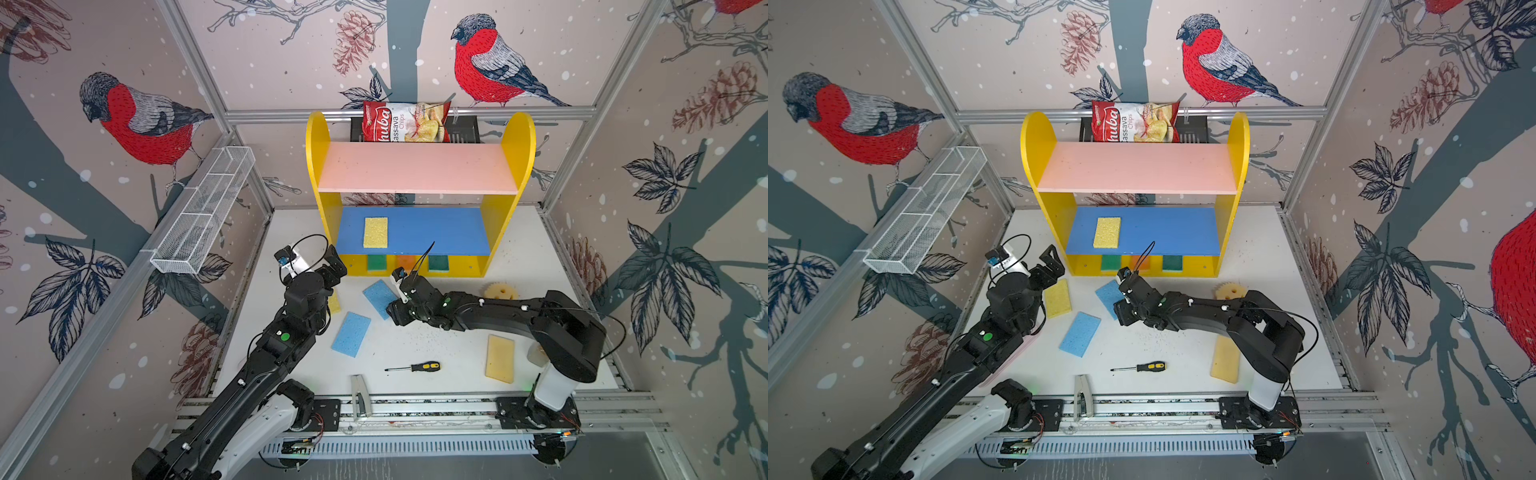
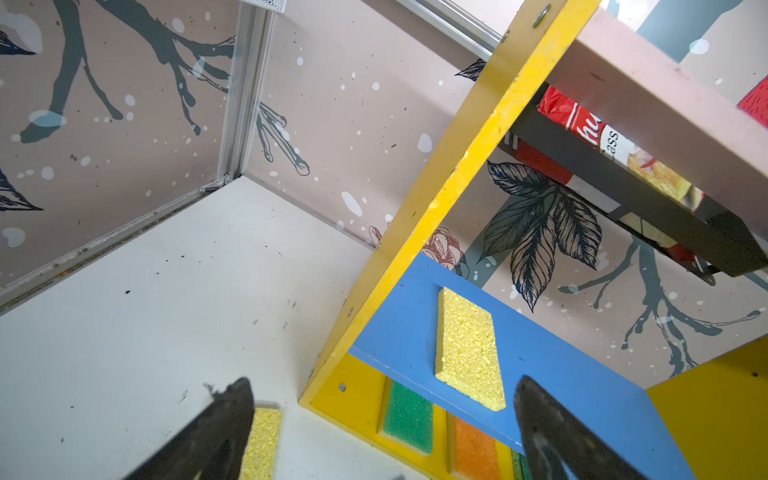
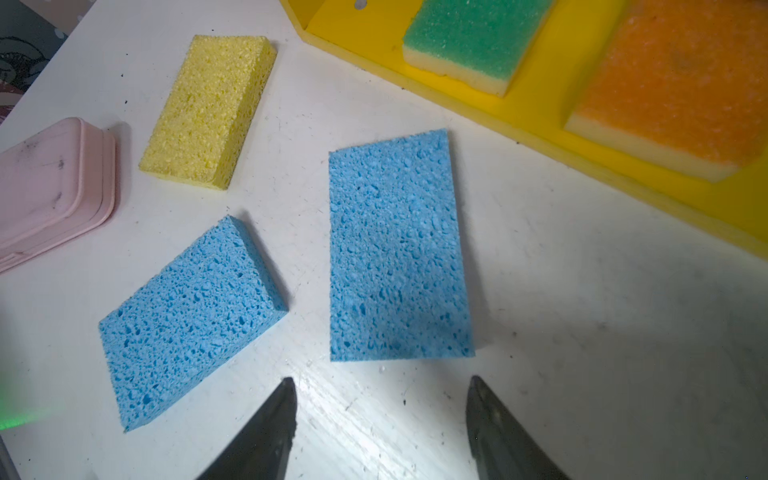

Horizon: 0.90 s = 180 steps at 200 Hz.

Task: Place and organize the cleaning sponges onto the shelf
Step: 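Withdraw the right gripper toward blue sponges while the left nears a yellow sponge, then lower the left gripper onto the yellow sponge while the right hovers over blue sponges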

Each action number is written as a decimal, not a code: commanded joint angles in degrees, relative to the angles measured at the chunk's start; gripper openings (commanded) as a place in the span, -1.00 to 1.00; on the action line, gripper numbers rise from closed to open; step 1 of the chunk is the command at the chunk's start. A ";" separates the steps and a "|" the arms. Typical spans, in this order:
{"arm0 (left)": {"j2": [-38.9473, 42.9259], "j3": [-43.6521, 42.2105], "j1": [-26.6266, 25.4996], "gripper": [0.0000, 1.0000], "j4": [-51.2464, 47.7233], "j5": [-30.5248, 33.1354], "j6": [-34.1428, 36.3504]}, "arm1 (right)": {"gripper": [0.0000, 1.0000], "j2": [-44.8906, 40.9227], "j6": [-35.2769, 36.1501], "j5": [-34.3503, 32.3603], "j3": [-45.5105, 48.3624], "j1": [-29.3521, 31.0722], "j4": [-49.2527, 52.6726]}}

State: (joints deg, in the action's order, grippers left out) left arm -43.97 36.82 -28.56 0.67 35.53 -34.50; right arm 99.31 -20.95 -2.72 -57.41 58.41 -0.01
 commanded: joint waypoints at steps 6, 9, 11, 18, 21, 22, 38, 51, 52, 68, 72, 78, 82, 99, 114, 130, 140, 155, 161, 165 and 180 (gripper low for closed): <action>-0.77 -1.39 2.26 0.93 -3.00 3.41 -2.47 | 0.30 -1.30 0.39 0.55 0.52 0.43 -3.42; -0.88 -1.54 3.19 0.93 -3.68 3.08 -2.95 | 0.31 -1.28 0.26 0.49 0.54 0.39 -3.54; -1.00 -1.81 3.87 0.93 -4.08 2.56 -3.34 | 0.31 -1.28 0.27 0.41 0.54 0.45 -3.69; -1.48 -2.80 7.04 0.93 -4.89 -0.39 -5.12 | 0.31 -1.12 0.16 0.21 0.50 0.63 -4.07; -1.60 -3.34 8.48 0.93 -4.96 -1.90 -5.73 | 0.31 -1.06 0.15 0.10 0.46 0.60 -4.22; -1.67 -3.56 9.02 0.93 -4.97 -2.63 -5.92 | 0.30 -1.05 0.18 0.09 0.46 0.63 -4.26; -2.91 -6.66 17.30 0.93 -3.85 -13.56 -8.53 | 0.31 -0.12 -0.06 -0.47 -0.08 0.65 -4.66; -5.41 -8.35 22.46 0.94 -2.56 -21.09 -9.25 | 0.31 1.06 -0.06 -0.44 -1.17 0.56 -4.48; -5.64 -8.39 22.74 0.94 -2.58 -21.54 -9.30 | 0.31 1.15 -0.01 -0.40 -1.28 0.52 -4.47; -10.53 -8.46 25.97 0.94 -2.10 -27.18 -8.43 | 0.32 2.98 0.80 0.43 -3.04 0.46 -4.06; -11.66 -8.42 26.39 0.94 -1.97 -28.40 -8.12 | 0.32 3.45 0.97 0.51 -3.56 0.47 -3.83; -13.79 -8.13 26.89 0.94 -1.48 -30.37 -7.56 | 0.32 4.24 1.32 0.53 -4.30 0.41 -3.41; -14.95 -8.04 27.02 0.94 -1.03 -31.46 -7.21 | 0.31 4.51 1.41 0.61 -4.74 0.41 -3.19; -19.30 -7.13 27.11 0.93 -1.00 -32.58 -7.50 | 0.31 5.86 1.82 0.81 -6.42 0.30 -2.39; -22.30 -6.42 27.13 0.93 -0.90 -32.19 -7.19 | 0.32 6.26 1.95 1.10 -6.71 -0.04 -2.51; -25.18 -6.07 27.14 0.84 0.32 -32.85 -6.83 | 0.32 6.30 1.59 1.15 -6.49 -0.60 -2.80; -26.90 -5.84 27.09 0.76 1.06 -33.62 -6.97 | 0.32 6.48 1.09 1.43 -6.32 -1.00 -2.76; -29.56 -4.96 27.15 0.68 0.77 -33.77 -7.91 | 0.32 6.59 0.49 2.50 -5.90 -1.67 -2.95; -30.57 -4.32 27.15 0.67 -0.24 -33.29 -8.41 | 0.32 6.71 0.26 2.91 -5.54 -1.99 -3.18; -31.27 -3.93 27.15 0.67 -0.82 -33.08 -8.40 | 0.32 6.75 0.14 3.17 -5.32 -2.18 -3.45; -33.20 -3.24 27.17 0.67 -1.80 -32.95 -8.55 | 0.32 6.84 -0.40 4.14 -4.87 -2.97 -3.70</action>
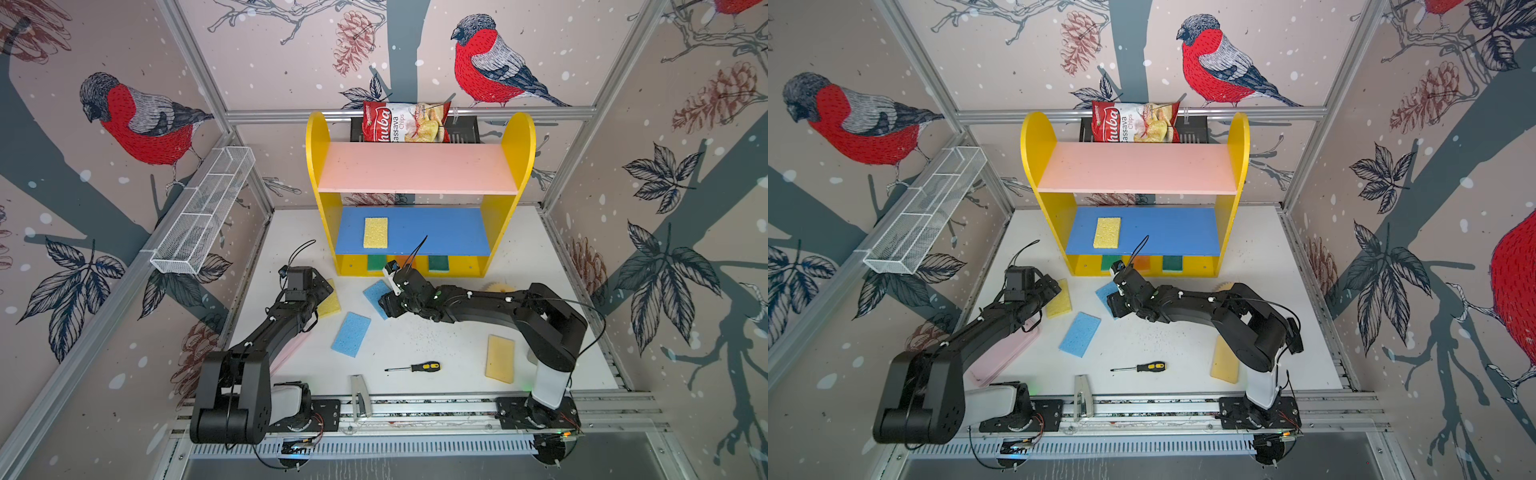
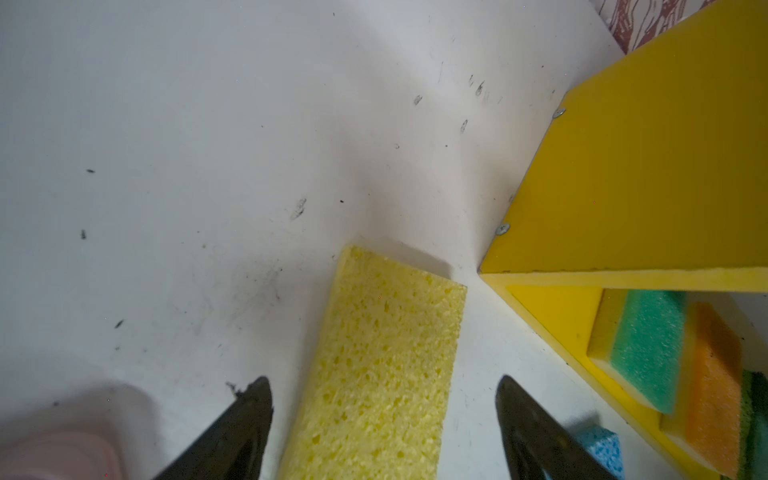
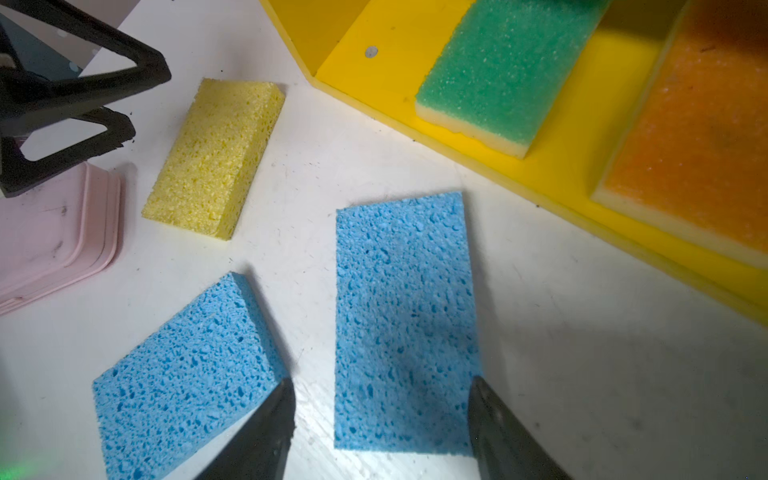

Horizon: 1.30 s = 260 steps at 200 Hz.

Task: Place and organize the cleaning sponges onto the shelf
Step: 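Lower the left gripper onto the yellow sponge while the right hovers over blue sponges, then grasp the yellow sponge with the left gripper and lift it toward the right gripper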

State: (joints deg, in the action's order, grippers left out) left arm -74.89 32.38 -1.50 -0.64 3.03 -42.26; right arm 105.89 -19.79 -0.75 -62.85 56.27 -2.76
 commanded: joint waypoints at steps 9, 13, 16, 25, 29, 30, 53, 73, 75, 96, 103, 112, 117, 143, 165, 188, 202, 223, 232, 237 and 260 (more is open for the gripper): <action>-2.74 1.15 0.12 0.67 -0.25 -0.90 -0.89 | 0.32 0.50 -2.12 3.08 0.54 -1.36 -0.77; -2.88 0.90 0.14 0.67 -0.24 -0.81 -0.94 | 0.32 0.49 -2.27 3.51 0.54 -1.66 -0.75; -2.97 0.93 0.11 0.67 -0.23 -0.79 -0.98 | 0.32 0.54 -2.44 3.91 0.62 -1.83 -0.74; -3.22 0.68 0.14 0.67 -0.08 -0.29 -1.14 | 0.32 0.48 -2.61 4.72 0.90 -2.31 -1.04; -3.31 0.51 0.17 0.66 0.01 -0.10 -1.14 | 0.32 0.44 -2.64 4.87 1.01 -2.47 -1.22; -3.36 0.50 0.17 0.66 0.02 -0.07 -1.15 | 0.32 0.45 -2.67 4.92 1.08 -2.56 -1.29; -4.15 -0.63 0.14 0.62 1.38 -0.37 -1.86 | 0.32 0.46 -3.30 5.15 1.51 -3.42 -1.55; -5.53 -1.60 0.14 0.60 2.93 -0.79 -2.62 | 0.32 0.25 -3.78 6.01 1.89 -3.99 -1.73; -5.70 -1.68 0.15 0.60 3.04 -0.75 -2.69 | 0.32 0.21 -3.77 6.02 1.99 -4.00 -1.83; -7.12 -2.53 0.14 0.59 4.23 -1.76 -3.42 | 0.32 0.11 -4.05 6.09 2.47 -4.16 -2.18; -7.45 -2.65 0.09 0.59 4.69 -1.99 -3.61 | 0.32 0.19 -4.31 6.27 2.38 -4.34 -1.91; -7.91 -2.83 0.10 0.59 5.15 -2.06 -3.62 | 0.32 0.28 -4.45 6.58 2.46 -4.46 -1.96; -8.12 -2.91 0.12 0.58 5.30 -2.10 -3.70 | 0.32 0.27 -4.47 6.82 2.64 -4.48 -2.17; -8.60 -3.39 0.10 0.39 6.26 -2.89 -4.15 | 0.32 0.93 -4.85 7.71 2.41 -4.81 -2.57; -8.57 -3.35 0.14 0.18 5.79 -2.21 -3.85 | 0.32 0.75 -5.34 8.67 2.19 -5.15 -2.85; -8.21 -3.29 0.15 -0.15 5.42 -2.36 -3.88 | 0.32 0.28 -5.52 8.23 2.48 -5.21 -3.13; -7.92 -3.04 0.09 -0.32 5.00 -2.22 -3.44 | 0.32 0.26 -5.73 8.63 2.37 -5.21 -2.75; -7.80 -2.48 0.14 -0.56 3.65 -1.54 -2.75 | 0.32 0.07 -5.82 8.58 2.95 -5.15 -3.12; -7.52 -2.33 0.11 -0.65 3.24 -1.79 -2.52 | 0.32 0.23 -6.12 8.64 2.74 -5.20 -2.91; -7.37 -2.32 0.10 -0.68 2.93 -1.87 -2.42 | 0.32 0.25 -6.21 8.73 2.52 -5.21 -2.67; -6.18 -1.56 0.09 -0.85 0.75 -1.38 -1.22 | 0.32 0.06 -6.42 9.11 2.21 -5.21 -2.50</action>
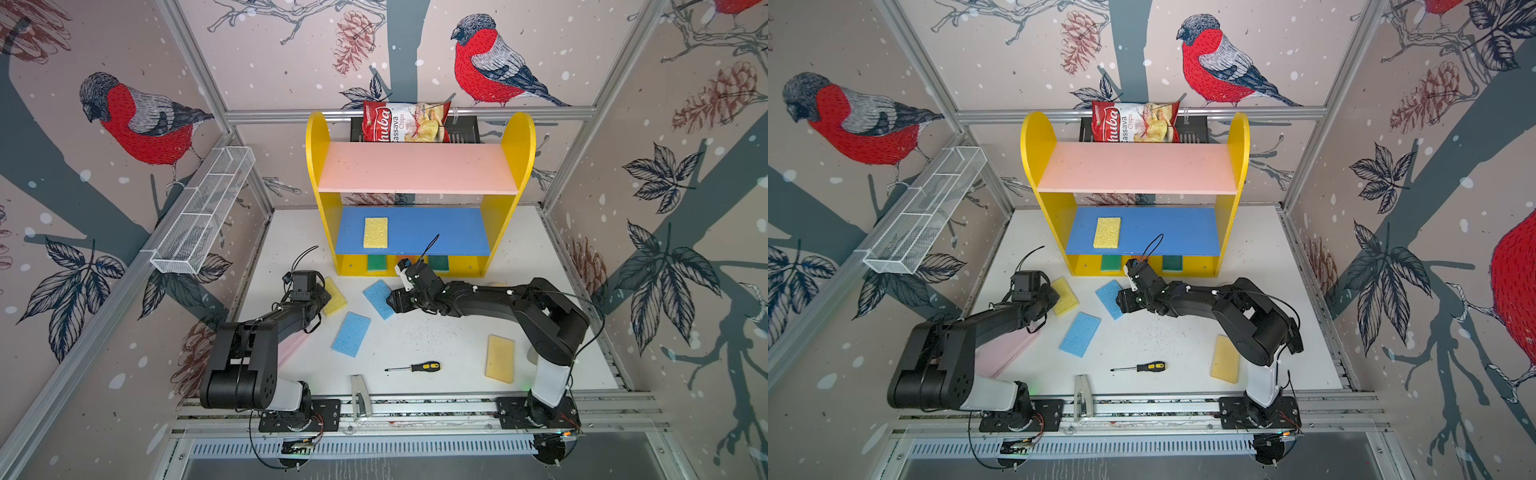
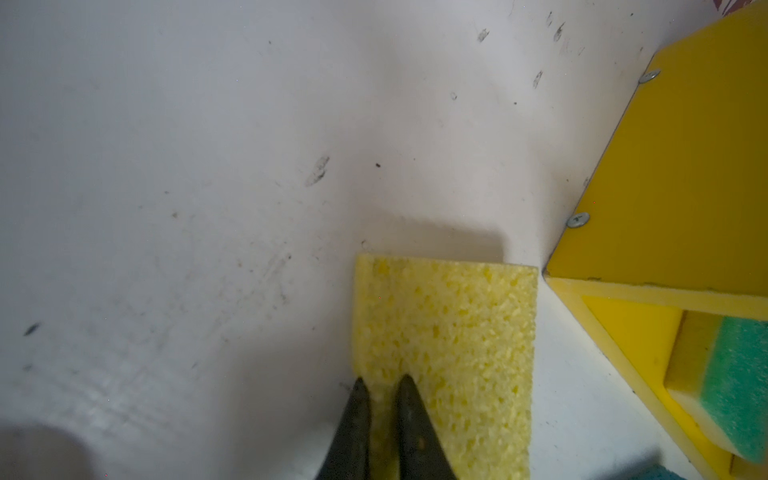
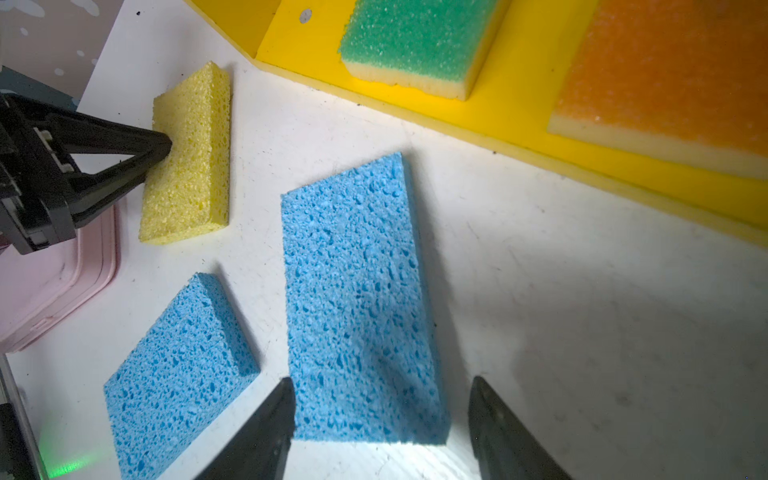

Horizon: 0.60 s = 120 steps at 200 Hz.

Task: Place and organize the cleaning sponges onto the shelf
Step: 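Grasp the yellow sponge with the left gripper and lift it toward the right gripper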

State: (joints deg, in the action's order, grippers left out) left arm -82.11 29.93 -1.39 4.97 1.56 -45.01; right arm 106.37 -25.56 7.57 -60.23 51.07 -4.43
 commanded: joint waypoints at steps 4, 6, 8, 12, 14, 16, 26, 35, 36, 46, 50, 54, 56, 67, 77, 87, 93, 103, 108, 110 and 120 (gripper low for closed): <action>1.42 1.16 -0.01 -0.88 -5.36 0.18 1.61 | 0.32 -0.43 -0.68 0.78 -0.42 -0.02 -0.92; 1.60 1.35 -0.02 -0.88 -5.68 0.13 1.78 | 0.32 -0.45 -0.69 0.78 -0.48 -0.01 -0.93; 1.82 1.49 -0.02 -0.89 -5.96 0.11 1.88 | 0.32 -0.50 -0.62 0.82 -0.57 -0.03 -0.89; 2.28 1.75 -0.02 -0.90 -6.44 0.03 2.09 | 0.32 -0.48 -0.62 0.95 -0.78 -0.09 -0.81; 2.54 1.85 -0.02 -0.90 -6.70 0.02 2.22 | 0.32 -0.40 -0.58 0.97 -0.88 -0.09 -0.77; 2.84 1.94 0.03 -0.91 -6.96 -0.05 2.28 | 0.32 -0.40 -0.55 1.02 -1.00 -0.09 -0.67; 4.41 2.63 -0.02 -0.91 -8.34 -0.10 2.96 | 0.32 -0.38 -0.34 1.53 -1.87 -0.09 -0.08; 5.98 3.23 0.04 -0.91 -9.35 -0.20 3.72 | 0.32 -0.60 -0.04 2.03 -2.31 -0.09 0.12; 6.16 3.26 0.01 -0.91 -9.40 -0.22 3.75 | 0.32 -0.66 0.02 2.06 -2.38 -0.14 0.12; 8.18 3.25 -0.02 -0.91 -9.61 -1.06 4.35 | 0.33 -1.23 0.31 2.54 -2.31 -0.08 -0.43; 9.17 3.20 -0.02 -0.91 -9.32 -2.20 5.07 | 0.33 -1.48 0.41 2.81 -2.28 -0.19 -0.76; 10.02 3.20 -0.08 -0.91 -9.28 -2.62 5.35 | 0.34 -1.79 0.50 3.19 -2.26 -0.20 -1.13; 10.34 3.18 -0.21 -0.91 -9.28 -2.82 5.41 | 0.34 -1.89 0.55 3.47 -2.26 -0.19 -1.34; 12.52 3.06 -0.37 -0.91 -9.52 -4.67 5.57 | 0.35 -2.66 0.45 6.11 -2.33 -0.63 -2.33; 14.16 3.36 -0.53 -0.91 -10.48 -6.12 6.32 | 0.35 -3.29 -0.31 9.84 -2.27 -1.26 -3.63; 15.46 4.14 -1.09 -0.91 -12.29 -6.53 7.23 | 0.36 -4.19 -1.22 12.91 -1.68 -1.75 -5.87; 16.14 4.56 -1.48 -0.91 -13.70 -6.37 7.75 | 0.37 -4.83 -1.77 14.18 -1.15 -1.98 -7.22; 17.26 5.08 -2.42 -0.97 -15.50 -6.31 8.25 | 0.37 -5.85 -2.31 15.58 -0.47 -2.11 -8.77; 17.98 5.16 -3.14 -1.00 -16.16 -6.30 8.27 | 0.37 -6.27 -2.40 15.99 -0.40 -2.12 -9.15; 18.26 5.21 -3.46 -1.00 -16.38 -6.31 8.27 | 0.37 -6.44 -2.39 16.12 -0.41 -2.16 -9.19; 19.70 5.01 -5.24 -1.00 -16.82 -6.18 8.06 | 0.39 -7.07 -2.19 16.61 -0.61 -2.12 -9.42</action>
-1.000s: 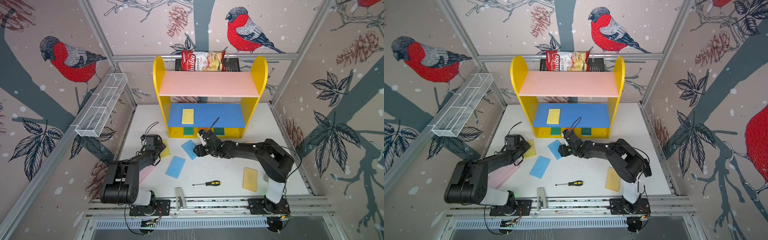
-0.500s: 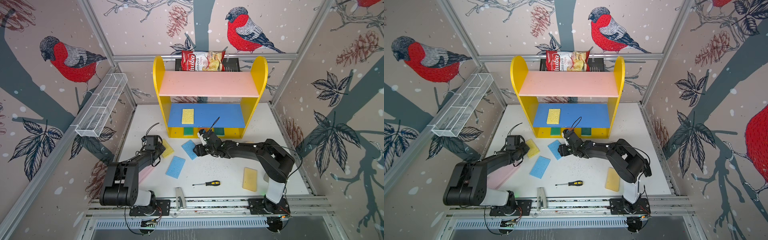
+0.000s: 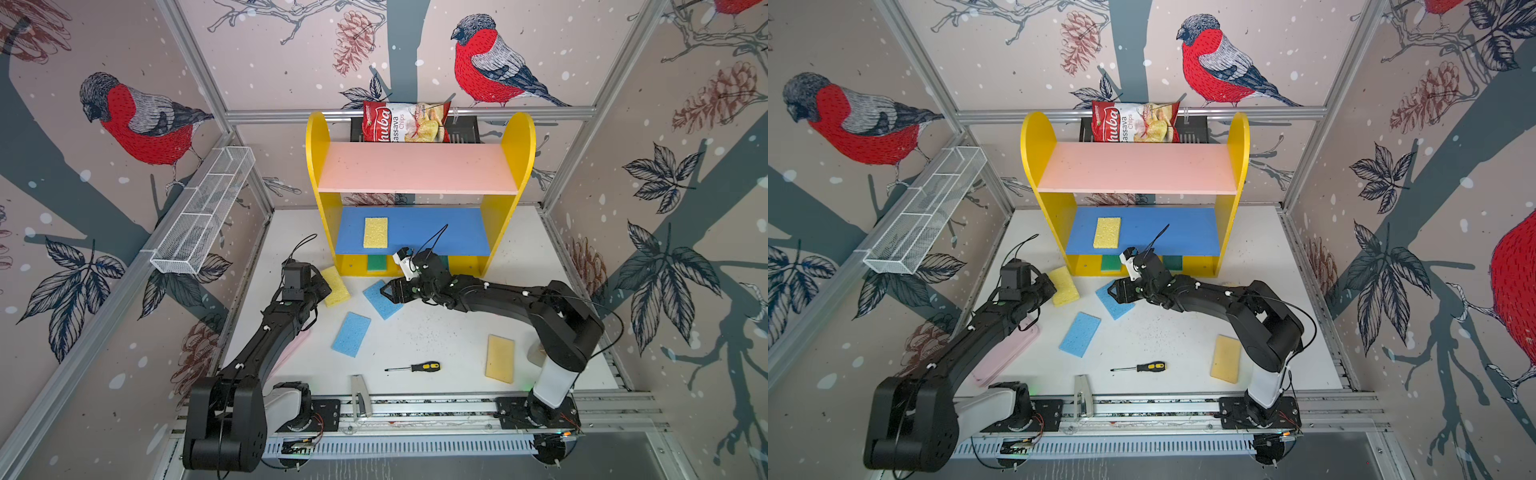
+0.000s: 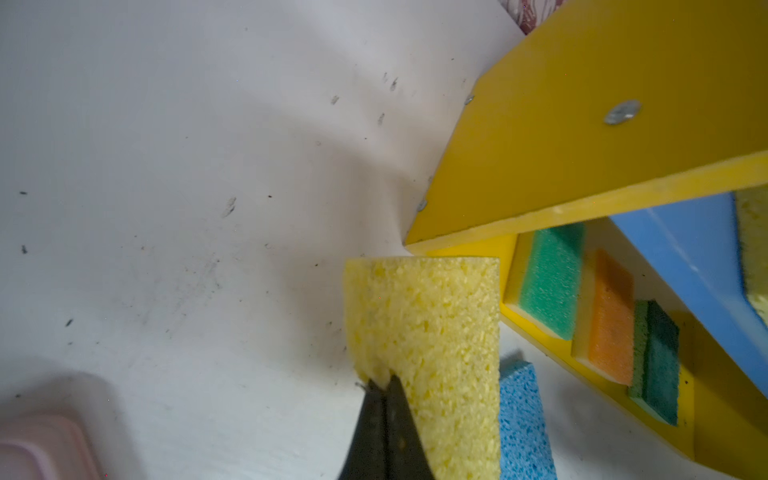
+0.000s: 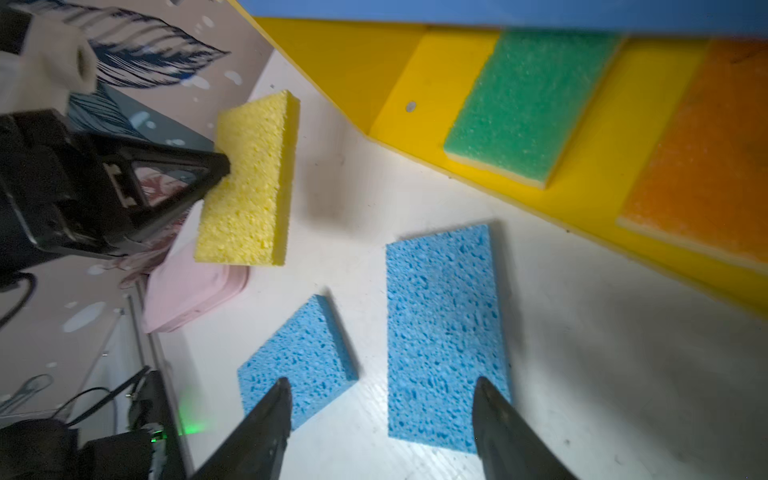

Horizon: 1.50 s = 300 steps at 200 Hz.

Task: Place and organize the cleaning sponges onto the shelf
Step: 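Grasp the yellow sponge with the left gripper and lift it toward the right gripper, then pass the yellow sponge from the left gripper into the right gripper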

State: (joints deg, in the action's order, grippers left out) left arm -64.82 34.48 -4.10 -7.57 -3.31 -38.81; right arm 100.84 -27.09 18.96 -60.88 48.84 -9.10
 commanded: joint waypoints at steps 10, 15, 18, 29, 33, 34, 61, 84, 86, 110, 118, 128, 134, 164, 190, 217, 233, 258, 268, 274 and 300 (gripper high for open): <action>3.49 0.26 -4.64 -1.00 -4.12 -1.34 1.62 | 0.39 -2.38 -0.21 5.45 0.05 0.10 -5.09; 3.91 0.24 -5.48 -1.00 -3.96 -1.51 1.41 | 0.40 -2.69 0.09 5.47 0.13 0.10 -5.37; 4.12 0.25 -6.13 -1.00 -3.87 -1.64 1.45 | 0.40 -2.95 0.37 5.47 0.22 0.07 -5.65; 4.51 0.79 -7.98 -1.00 -4.12 -1.98 1.12 | 0.42 -3.89 0.60 5.22 0.81 -0.03 -6.42; 4.64 1.09 -8.81 -1.00 -4.47 -1.96 1.02 | 0.43 -4.16 0.62 5.21 0.97 -0.14 -6.68; 4.63 1.15 -8.99 -1.00 -4.51 -1.96 1.02 | 0.43 -4.25 0.59 5.25 1.04 -0.14 -6.79; 5.86 3.07 -13.96 -1.00 -4.71 0.01 1.16 | 0.47 -5.67 -0.90 6.84 2.65 -1.02 -8.89; 7.39 3.07 -16.93 -1.00 -1.08 -0.07 -0.07 | 0.48 -6.08 -2.94 9.04 4.50 -1.79 -10.89; 7.46 3.06 -17.15 -1.00 -0.83 -0.11 -0.25 | 0.48 -6.13 -3.14 9.35 4.60 -1.88 -11.10; 7.31 3.56 -19.24 -1.00 1.17 1.17 -0.96 | 0.48 -6.90 -4.42 11.78 5.68 -2.00 -11.66; 6.72 3.86 -19.79 -1.00 1.73 1.31 -1.24 | 0.47 -7.22 -4.39 11.84 6.07 -1.92 -11.74; 6.01 4.26 -20.70 -1.00 2.64 1.29 -1.71 | 0.47 -7.56 -4.67 11.89 6.47 -1.69 -12.01; 5.62 4.54 -21.29 -1.00 3.29 1.35 -1.92 | 0.47 -7.67 -4.80 11.89 6.56 -1.65 -11.99; 2.97 7.44 -23.83 -1.00 4.51 1.71 -1.65 | 0.46 -7.83 -7.08 13.05 8.34 -1.51 -14.96; 1.91 9.56 -25.83 -1.00 4.85 1.93 -1.73 | 0.42 -7.12 -9.52 13.95 8.79 -2.03 -17.34; 1.45 10.48 -26.84 -1.00 5.13 2.19 -1.58 | -0.54 -7.93 -10.91 13.32 9.65 -3.19 -19.36; 1.46 10.05 -27.18 -1.00 5.75 2.31 -1.71 | -0.91 -9.23 -11.95 14.02 10.42 -4.42 -20.61; 0.95 9.56 -27.45 -0.10 8.31 1.94 -1.68 | -1.00 -11.20 -10.79 14.19 10.71 -5.65 -19.47; 0.67 9.86 -27.54 0.19 9.41 1.50 -1.56 | -1.00 -11.85 -9.99 14.08 10.48 -5.92 -18.02; 0.62 10.01 -27.58 0.29 10.02 1.39 -1.47 | -1.00 -12.31 -9.48 13.82 10.35 -6.08 -17.14; 0.27 10.26 -27.67 0.95 14.18 1.27 0.05 | -1.00 -15.19 -7.06 12.56 10.35 -7.23 -13.79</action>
State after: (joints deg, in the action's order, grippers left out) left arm -64.29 44.27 -31.66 -0.75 -1.43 -40.42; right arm 87.92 -37.15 32.88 -50.24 42.50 -25.19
